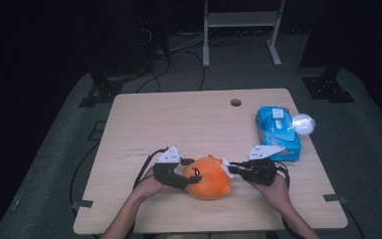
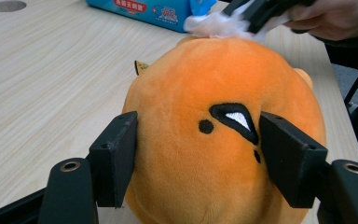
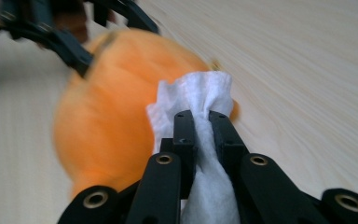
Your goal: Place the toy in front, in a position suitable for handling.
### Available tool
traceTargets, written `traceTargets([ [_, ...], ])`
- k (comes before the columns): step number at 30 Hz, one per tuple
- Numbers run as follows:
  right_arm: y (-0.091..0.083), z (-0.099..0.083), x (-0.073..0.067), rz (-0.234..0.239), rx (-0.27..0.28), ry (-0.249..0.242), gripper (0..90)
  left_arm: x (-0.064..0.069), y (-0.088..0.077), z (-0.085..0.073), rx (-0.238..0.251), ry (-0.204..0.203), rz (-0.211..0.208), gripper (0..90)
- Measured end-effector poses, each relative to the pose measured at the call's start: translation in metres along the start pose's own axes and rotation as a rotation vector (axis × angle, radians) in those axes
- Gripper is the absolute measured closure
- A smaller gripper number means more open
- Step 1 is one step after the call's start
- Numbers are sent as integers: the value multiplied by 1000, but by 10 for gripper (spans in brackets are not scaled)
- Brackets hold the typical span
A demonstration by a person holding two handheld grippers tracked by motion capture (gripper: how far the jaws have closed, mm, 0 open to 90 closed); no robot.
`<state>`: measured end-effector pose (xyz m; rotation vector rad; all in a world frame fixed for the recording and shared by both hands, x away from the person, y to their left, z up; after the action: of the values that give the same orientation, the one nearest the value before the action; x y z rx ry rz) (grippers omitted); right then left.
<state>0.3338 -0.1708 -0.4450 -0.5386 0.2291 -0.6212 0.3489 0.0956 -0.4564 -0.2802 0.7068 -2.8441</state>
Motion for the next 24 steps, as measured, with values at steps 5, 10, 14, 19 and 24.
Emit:
traceTargets([
  [5, -1, 18, -21, 47, 70, -48, 814, 3, 6, 5, 9, -5, 16, 316],
  [10, 4, 16, -19, 43, 60, -39, 815, 5, 2, 11, 28, 5, -4, 224],
  [14, 3, 13, -8, 15, 56, -17, 814, 9, -2, 13, 18, 26, -50, 141],
  [19, 3, 14, -9, 6, 59, -18, 815, 9, 5, 12, -9, 39, -6, 275],
  [24, 4, 29, -36, 51, 97, -98, 814, 13, 12, 20, -1, 59, 24, 299],
])
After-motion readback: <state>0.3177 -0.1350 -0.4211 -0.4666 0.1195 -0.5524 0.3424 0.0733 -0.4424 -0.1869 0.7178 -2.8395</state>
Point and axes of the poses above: each handheld gripper's, and its own axes: y roughly forward along the jaws, z roughly out of its top, x roughly to its right, the point moved 3 cm from there along y, roughly forward along the jaws, and after that the axes turned 6 degrees about -z, right-handed, at the moved point
